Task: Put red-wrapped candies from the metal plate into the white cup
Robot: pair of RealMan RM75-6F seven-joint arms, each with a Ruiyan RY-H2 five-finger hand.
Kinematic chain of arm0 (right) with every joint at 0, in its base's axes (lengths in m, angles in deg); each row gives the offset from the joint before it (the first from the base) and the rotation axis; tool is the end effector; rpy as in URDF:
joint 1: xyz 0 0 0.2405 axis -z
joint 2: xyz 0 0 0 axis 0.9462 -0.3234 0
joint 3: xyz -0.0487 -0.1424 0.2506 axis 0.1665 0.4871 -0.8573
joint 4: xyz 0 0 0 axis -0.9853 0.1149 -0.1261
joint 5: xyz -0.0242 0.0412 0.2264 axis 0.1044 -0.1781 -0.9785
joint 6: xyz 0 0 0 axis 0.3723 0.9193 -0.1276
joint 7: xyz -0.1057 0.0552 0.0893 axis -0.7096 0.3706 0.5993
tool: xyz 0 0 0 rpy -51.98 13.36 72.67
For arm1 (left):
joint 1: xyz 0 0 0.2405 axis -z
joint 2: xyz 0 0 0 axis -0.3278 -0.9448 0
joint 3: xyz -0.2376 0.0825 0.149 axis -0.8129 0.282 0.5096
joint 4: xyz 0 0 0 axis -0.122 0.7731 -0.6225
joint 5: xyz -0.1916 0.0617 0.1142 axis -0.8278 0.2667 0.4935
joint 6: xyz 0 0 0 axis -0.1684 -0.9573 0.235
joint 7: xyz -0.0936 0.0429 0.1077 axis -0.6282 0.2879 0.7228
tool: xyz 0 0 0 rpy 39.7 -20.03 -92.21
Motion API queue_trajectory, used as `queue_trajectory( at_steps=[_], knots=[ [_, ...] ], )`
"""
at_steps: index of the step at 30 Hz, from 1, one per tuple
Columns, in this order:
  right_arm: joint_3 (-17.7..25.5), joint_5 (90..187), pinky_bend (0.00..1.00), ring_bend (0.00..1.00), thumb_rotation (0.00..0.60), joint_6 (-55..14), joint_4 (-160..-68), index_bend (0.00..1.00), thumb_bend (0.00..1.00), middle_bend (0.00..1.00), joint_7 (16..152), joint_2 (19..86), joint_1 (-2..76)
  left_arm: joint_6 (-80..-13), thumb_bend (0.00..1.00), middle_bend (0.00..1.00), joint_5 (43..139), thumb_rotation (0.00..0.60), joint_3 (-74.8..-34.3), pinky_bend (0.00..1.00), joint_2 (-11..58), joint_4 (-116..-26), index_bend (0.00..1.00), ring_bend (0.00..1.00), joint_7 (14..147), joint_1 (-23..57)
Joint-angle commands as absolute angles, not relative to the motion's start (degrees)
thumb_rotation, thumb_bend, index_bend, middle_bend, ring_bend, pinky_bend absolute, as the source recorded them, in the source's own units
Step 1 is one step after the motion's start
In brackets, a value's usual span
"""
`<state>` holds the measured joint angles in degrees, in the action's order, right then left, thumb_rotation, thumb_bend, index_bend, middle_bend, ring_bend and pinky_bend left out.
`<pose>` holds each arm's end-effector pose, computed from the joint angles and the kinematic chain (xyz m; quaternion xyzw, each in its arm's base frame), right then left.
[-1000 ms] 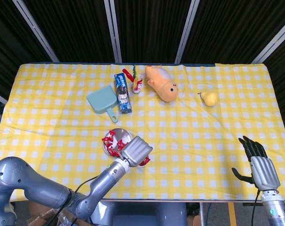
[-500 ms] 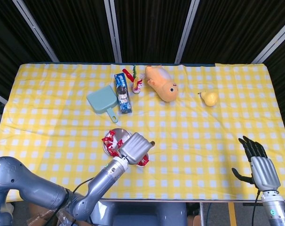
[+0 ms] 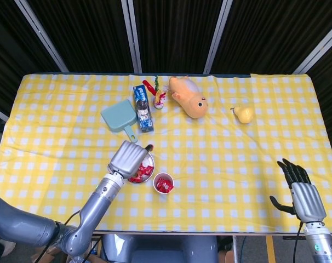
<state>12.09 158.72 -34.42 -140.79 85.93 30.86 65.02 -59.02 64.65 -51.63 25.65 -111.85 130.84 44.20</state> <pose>-0.3311 -0.1902 0.1372 0.5775 -0.4837 0.3934 0.5271 -0.0461 0.3345 -0.0154 -0.7896 -0.2946 -0.3097 0.4403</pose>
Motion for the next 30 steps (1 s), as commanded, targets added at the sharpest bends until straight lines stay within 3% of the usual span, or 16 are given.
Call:
queue_trajectory(
  at_steps=[1,5,15,30],
  knots=[
    [12.1,158.8,0.0,0.0,0.6,-34.4,-140.8,0.0,0.34,0.0,85.7,30.9,65.0,-58.7,0.17,0.86,61.2,0.6,-50.9,1.0,25.1,-110.7,0.28,0.92,130.9,42.7],
    [12.2,158.9,0.0,0.0,0.6,-34.4,-140.9,0.0,0.34,0.0,85.6,31.0,64.9,-57.2,0.17,0.84,57.5,0.6,-50.1,1.0,25.9,-109.0,0.26,0.91,133.3,42.7],
    [12.1,158.9,0.0,0.0,0.6,-34.4,-140.8,0.0,0.34,0.0,86.2,30.8,65.0,-55.6,0.17,0.9,51.1,0.6,-50.0,1.0,31.8,-103.2,0.34,0.94,138.6,43.9],
    [12.2,159.1,0.0,0.0,0.6,-34.4,-140.7,0.0,0.34,0.0,86.6,30.7,64.9,-53.3,0.2,0.9,50.1,0.6,-52.5,1.0,39.6,-94.4,0.33,0.94,140.0,44.6]
  ],
)
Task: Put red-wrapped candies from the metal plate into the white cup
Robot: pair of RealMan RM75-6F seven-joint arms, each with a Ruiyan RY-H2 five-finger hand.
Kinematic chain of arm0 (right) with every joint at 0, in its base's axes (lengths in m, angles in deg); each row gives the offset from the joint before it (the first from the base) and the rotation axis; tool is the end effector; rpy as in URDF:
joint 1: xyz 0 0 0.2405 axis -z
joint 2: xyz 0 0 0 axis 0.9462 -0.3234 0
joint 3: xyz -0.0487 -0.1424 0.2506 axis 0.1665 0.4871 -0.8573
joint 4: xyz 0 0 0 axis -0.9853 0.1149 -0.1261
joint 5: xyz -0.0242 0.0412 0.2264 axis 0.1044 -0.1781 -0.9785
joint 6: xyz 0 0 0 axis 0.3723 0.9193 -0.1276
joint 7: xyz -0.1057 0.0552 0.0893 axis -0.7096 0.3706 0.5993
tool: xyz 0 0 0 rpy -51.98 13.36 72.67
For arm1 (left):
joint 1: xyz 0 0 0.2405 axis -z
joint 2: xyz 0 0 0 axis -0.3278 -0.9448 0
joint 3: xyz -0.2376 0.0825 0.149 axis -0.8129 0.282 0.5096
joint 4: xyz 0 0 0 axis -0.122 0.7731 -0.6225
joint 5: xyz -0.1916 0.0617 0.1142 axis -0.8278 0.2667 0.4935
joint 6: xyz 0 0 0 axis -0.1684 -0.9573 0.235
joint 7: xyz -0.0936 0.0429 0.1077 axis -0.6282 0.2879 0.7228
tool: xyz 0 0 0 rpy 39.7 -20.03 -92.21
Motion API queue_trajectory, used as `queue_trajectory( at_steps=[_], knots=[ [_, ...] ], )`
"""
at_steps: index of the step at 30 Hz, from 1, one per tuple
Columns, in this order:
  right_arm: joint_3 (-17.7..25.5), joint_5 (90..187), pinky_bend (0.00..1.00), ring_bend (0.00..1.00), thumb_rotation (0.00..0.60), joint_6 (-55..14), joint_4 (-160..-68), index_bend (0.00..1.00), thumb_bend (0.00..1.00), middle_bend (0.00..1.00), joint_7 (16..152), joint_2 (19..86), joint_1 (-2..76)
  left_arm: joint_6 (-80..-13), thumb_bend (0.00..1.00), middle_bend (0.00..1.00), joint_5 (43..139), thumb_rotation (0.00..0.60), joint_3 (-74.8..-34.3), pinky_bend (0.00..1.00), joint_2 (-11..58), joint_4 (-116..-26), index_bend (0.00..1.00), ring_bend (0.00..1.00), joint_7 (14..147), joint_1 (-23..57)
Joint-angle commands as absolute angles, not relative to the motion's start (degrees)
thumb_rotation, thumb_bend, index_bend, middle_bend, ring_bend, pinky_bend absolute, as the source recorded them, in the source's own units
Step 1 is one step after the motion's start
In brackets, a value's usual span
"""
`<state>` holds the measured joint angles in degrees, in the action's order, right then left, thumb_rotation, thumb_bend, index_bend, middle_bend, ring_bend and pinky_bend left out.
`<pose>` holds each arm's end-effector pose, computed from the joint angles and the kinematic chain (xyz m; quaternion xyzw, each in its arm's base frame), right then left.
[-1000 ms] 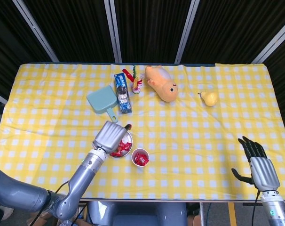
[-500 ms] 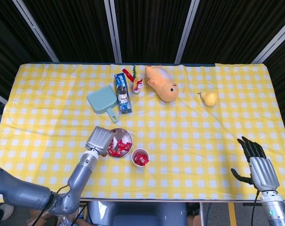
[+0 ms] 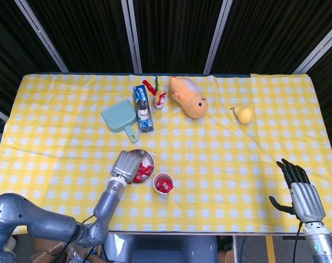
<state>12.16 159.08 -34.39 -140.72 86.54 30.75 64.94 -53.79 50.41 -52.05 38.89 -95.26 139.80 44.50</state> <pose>-0.3306 -0.1904 0.1375 0.5780 -0.4845 0.3961 0.5237 -0.0835 0.3442 -0.0991 -0.8057 -0.3217 -0.1767 0.4648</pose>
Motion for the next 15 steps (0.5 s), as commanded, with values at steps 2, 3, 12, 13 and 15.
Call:
queue_trajectory(
  at_steps=[2,3,12,13,15],
  knots=[
    [12.2,159.2,0.0,0.0,0.6,-34.4,-140.7,0.0,0.34,0.0,86.6,30.7,64.9,-52.9,0.2,0.9,50.1,0.6,-52.7,1.0,40.4,-93.4,0.33,0.94,140.2,44.7],
    [12.2,159.2,0.0,0.0,0.6,-34.4,-140.7,0.0,0.34,0.0,86.6,30.8,64.9,-52.7,0.2,0.9,50.1,0.6,-52.8,1.0,40.8,-92.9,0.33,0.94,140.3,44.7],
    [12.2,159.1,0.0,0.0,0.6,-34.4,-140.7,0.0,0.34,0.0,86.7,30.7,64.9,-51.2,0.25,0.91,49.7,0.6,-53.4,1.0,43.1,-90.3,0.37,0.94,141.3,44.9],
    [12.1,159.1,0.0,0.0,0.6,-34.3,-140.8,0.0,0.34,0.0,86.8,30.7,64.9,-51.1,0.25,0.91,49.7,0.6,-53.4,1.0,43.3,-90.1,0.38,0.94,141.4,44.8],
    [12.2,159.0,0.0,0.0,0.6,-34.3,-140.8,0.0,0.34,0.0,86.8,30.6,64.9,-51.0,0.27,0.91,49.9,0.6,-53.4,1.0,43.4,-89.9,0.4,0.94,141.4,44.7]
  ],
)
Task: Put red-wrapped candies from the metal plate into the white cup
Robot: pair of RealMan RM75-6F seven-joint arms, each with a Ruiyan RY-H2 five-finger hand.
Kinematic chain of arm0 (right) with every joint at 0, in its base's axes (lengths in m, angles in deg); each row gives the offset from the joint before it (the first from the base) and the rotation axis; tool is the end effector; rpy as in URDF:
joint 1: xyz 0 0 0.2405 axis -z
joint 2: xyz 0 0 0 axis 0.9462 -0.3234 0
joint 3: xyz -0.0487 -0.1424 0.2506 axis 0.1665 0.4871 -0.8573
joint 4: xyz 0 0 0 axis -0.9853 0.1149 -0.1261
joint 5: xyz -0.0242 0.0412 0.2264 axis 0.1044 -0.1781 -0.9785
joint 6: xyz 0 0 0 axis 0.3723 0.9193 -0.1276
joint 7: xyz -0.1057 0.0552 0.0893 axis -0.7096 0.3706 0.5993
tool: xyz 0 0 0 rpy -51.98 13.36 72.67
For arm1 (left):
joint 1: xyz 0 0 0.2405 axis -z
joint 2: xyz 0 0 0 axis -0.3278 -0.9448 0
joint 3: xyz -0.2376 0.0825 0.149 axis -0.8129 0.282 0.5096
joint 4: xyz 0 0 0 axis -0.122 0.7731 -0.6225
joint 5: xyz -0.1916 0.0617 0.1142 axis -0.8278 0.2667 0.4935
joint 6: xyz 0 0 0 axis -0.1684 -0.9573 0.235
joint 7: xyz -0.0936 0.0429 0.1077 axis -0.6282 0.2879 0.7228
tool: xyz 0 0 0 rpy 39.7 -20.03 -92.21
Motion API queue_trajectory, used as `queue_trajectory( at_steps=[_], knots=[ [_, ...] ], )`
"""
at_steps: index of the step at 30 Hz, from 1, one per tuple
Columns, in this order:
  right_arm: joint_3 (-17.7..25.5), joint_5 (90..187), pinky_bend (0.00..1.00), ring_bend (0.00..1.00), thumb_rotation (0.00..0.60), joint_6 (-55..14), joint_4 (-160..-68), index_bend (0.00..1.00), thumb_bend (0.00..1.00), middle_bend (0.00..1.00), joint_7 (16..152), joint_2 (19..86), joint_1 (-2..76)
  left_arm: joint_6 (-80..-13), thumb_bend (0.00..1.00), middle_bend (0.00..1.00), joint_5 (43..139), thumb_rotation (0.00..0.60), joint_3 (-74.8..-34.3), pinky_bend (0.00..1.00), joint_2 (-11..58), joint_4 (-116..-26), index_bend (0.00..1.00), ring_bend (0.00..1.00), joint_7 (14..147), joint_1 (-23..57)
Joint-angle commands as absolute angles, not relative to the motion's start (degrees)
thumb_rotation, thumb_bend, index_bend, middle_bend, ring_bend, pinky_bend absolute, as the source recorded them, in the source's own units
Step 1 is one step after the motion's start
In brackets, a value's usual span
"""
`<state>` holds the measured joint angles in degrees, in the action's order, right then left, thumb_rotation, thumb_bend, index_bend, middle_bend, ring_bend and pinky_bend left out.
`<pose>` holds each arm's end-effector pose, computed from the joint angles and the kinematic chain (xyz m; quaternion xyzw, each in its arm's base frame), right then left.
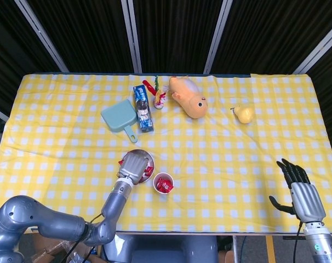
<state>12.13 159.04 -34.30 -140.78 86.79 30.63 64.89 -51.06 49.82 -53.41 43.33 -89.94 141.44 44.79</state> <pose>-0.3305 -0.1908 0.1380 0.5774 -0.4856 0.3968 0.5228 -0.0771 0.3447 -0.1250 -0.8131 -0.3204 -0.1706 0.4550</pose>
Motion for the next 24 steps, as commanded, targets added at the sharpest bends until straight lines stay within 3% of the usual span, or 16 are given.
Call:
queue_trajectory(
  at_steps=[1,12,24],
  knots=[
    [12.2,159.0,0.0,0.0,0.6,-34.3,-140.7,0.0,0.34,0.0,86.8,30.6,64.9,-51.0,0.28,0.91,49.9,0.6,-53.5,1.0,43.4,-89.8,0.41,0.94,141.4,44.6],
    [12.2,158.9,0.0,0.0,0.6,-34.2,-140.9,0.0,0.34,0.0,86.5,30.7,64.9,-51.1,0.41,0.92,51.6,0.6,-53.0,1.0,42.3,-90.8,0.51,0.94,141.1,43.3],
    [12.2,158.8,0.0,0.0,0.6,-34.1,-141.1,0.0,0.34,0.0,86.4,30.8,64.9,-51.9,0.48,0.93,52.6,0.6,-53.4,1.0,39.8,-93.1,0.57,0.94,140.9,42.1]
  ],
)
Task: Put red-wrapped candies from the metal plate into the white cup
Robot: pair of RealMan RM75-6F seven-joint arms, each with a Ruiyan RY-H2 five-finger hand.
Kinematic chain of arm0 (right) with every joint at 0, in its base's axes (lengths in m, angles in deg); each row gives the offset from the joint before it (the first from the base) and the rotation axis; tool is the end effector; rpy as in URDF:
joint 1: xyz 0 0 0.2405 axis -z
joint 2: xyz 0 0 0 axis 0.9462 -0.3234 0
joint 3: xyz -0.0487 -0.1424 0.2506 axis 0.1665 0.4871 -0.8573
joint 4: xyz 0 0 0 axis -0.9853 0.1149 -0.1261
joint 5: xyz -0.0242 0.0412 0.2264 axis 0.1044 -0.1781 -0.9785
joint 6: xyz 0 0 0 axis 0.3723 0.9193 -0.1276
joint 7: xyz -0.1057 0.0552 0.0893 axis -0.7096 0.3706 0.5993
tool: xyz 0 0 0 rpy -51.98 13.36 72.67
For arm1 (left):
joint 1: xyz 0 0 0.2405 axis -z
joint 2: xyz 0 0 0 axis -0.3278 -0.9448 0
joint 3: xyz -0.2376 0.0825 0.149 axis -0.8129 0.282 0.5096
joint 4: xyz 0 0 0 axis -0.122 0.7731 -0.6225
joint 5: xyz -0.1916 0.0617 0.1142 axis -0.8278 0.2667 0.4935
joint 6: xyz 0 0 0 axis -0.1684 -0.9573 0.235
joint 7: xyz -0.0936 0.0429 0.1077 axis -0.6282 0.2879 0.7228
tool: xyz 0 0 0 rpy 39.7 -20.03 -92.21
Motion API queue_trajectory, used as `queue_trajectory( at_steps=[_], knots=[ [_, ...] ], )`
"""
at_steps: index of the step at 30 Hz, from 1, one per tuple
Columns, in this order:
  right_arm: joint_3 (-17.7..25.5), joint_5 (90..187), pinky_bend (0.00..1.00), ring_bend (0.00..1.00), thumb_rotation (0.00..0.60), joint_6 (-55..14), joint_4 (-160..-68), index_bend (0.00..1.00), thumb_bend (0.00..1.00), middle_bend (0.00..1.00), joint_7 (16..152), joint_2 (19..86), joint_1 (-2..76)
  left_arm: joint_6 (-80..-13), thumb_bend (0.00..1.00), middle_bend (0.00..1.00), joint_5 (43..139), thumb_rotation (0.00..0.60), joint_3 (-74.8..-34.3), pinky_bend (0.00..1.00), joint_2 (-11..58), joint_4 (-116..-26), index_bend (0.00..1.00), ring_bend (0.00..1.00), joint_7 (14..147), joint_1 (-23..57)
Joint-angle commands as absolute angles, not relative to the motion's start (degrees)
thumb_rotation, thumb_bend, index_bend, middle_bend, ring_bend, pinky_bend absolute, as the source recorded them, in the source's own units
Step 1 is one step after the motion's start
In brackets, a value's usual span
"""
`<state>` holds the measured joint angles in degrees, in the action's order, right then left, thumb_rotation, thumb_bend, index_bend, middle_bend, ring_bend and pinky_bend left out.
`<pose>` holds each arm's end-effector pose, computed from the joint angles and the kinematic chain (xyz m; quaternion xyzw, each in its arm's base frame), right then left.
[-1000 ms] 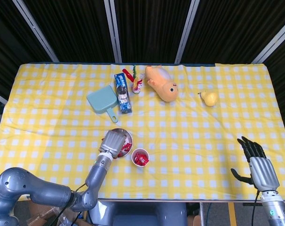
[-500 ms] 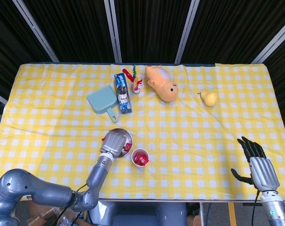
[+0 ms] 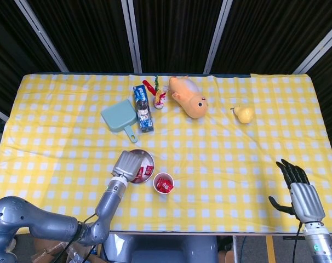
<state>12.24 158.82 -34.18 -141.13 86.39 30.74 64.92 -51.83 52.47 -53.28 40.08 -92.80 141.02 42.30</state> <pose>-0.3297 -0.1899 0.1364 0.5770 -0.4880 0.3950 0.5223 -0.0885 0.3472 -0.1054 -0.8059 -0.3192 -0.1785 0.4655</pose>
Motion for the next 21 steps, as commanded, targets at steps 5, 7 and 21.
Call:
queue_trajectory(
  at_steps=[5,7,21],
  knots=[
    [12.3,158.8,0.0,0.0,0.6,-34.1,-141.2,0.0,0.34,0.0,86.5,30.8,64.9,-52.2,0.52,0.93,52.7,0.6,-53.5,1.0,39.0,-94.1,0.59,0.94,141.0,41.8],
    [12.2,158.8,0.0,0.0,0.6,-34.1,-141.2,0.0,0.34,0.0,86.5,30.7,64.9,-52.3,0.52,0.93,52.8,0.6,-53.4,1.0,38.9,-94.3,0.59,0.94,141.0,41.7],
    [12.3,158.7,0.0,0.0,0.6,-34.0,-141.1,0.0,0.34,0.0,86.2,30.8,64.9,-54.1,0.53,0.93,54.8,0.6,-55.3,1.0,34.8,-99.2,0.6,0.94,142.2,42.3]
  ],
)
